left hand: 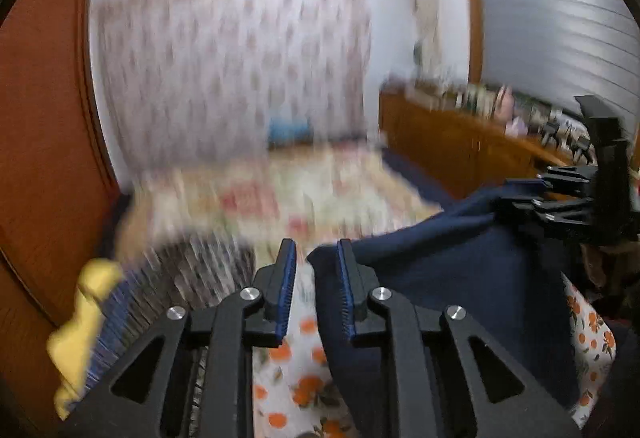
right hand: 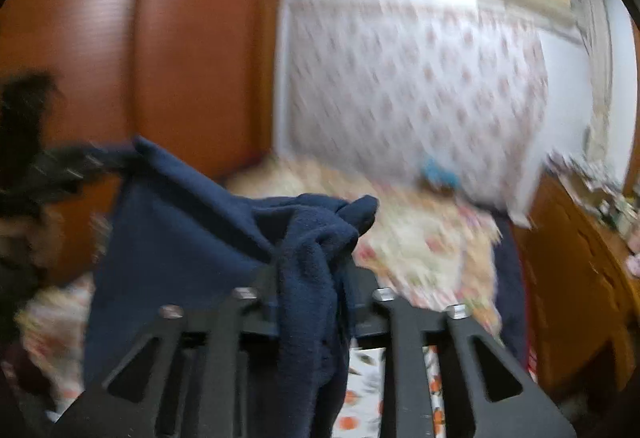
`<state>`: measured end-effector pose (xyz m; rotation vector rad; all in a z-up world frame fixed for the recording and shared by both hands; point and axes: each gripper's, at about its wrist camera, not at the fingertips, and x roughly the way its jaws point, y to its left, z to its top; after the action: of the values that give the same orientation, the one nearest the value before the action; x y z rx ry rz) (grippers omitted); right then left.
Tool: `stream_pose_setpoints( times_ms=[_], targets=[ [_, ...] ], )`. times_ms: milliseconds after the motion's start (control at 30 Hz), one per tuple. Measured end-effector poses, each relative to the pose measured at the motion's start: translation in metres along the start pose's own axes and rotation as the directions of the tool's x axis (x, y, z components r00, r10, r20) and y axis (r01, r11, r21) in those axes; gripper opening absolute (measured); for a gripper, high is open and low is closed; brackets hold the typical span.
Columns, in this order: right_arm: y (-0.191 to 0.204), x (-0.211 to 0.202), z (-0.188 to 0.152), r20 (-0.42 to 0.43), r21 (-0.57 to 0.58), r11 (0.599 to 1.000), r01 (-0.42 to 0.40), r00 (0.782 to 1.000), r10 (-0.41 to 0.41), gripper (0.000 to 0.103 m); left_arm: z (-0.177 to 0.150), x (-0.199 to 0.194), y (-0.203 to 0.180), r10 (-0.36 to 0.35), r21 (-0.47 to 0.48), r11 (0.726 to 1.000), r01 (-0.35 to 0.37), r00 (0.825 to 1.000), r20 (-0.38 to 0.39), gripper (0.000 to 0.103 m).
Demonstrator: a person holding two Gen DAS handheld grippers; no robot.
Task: Fold small clothes
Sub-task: 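Lift the navy T-shirt with both grippers off the bed, then lay the navy T-shirt flat on the bed and open both grippers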
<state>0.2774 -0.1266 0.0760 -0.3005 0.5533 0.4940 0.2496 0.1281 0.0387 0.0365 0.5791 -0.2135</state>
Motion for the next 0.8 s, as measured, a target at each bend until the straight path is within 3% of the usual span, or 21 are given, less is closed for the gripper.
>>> stream_pose_setpoints(
  times_ms=[33, 100, 233, 800],
  targets=[
    [-0.008, 0.034, -0.008, -0.076, 0.013, 0.999, 0.039, 0.996, -0.038, 0.033, -0.010, 0.018, 0.005, 0.004, -0.001, 1.000, -0.004, 0.999, -0.043, 0.023],
    [-0.020, 0.076, -0.028, -0.153, 0.037, 0.998, 0.048, 0.987, -0.042, 0.033, -0.028, 0.034, 0.007, 0.020, 0.010, 1.000, -0.019, 0.997, -0.073, 0.038],
    [-0.035, 0.097, -0.056, -0.189, 0.092, 0.996, 0.022, 0.982, -0.004, 0.035, -0.055, 0.048, 0.010, -0.016, -0.013, 1.000, 0.014, 0.991, -0.134, 0.044],
    [0.003, 0.023, -0.089, -0.099, 0.122, 0.992, -0.040, 0.994, 0.052, 0.044, -0.107, 0.003, -0.040, -0.030, -0.006, 1.000, 0.030, 0.986, -0.167, 0.045]
  ],
)
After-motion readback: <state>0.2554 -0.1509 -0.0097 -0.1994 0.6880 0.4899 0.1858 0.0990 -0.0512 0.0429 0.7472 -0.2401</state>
